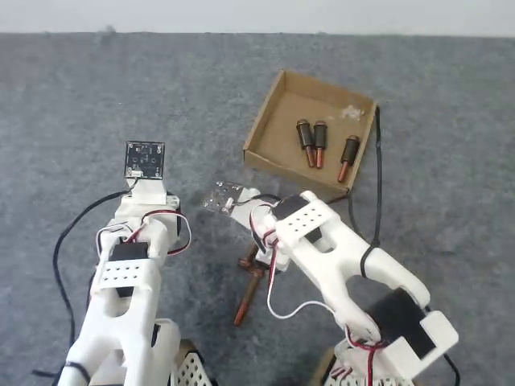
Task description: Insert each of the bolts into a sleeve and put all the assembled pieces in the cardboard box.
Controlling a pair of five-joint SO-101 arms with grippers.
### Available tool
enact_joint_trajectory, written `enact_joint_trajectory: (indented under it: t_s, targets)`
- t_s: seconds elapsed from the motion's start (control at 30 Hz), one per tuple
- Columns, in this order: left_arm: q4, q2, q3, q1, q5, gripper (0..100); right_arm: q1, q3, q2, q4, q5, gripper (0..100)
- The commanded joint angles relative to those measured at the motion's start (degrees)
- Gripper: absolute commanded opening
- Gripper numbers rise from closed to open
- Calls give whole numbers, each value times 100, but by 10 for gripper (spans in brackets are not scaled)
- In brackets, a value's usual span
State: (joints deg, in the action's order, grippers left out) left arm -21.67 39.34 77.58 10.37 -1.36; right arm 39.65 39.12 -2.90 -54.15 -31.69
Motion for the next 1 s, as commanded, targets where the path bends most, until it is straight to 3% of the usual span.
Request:
enact_joint_trajectory:
  t_s: [0.0,0.47,0.77,0.97]
  targets:
    - [-18,-18,-259,-9,-26,16,303,62,-154,40,-79,124]
    - [-18,-9,-251,-9,-26,16,127,18,22,171,-44,123]
    - [-26,-9,-251,-9,-26,16,101,-756,822,-444,-35,121]
    - [-26,-9,-251,-9,-26,16,92,-756,804,-435,149,11]
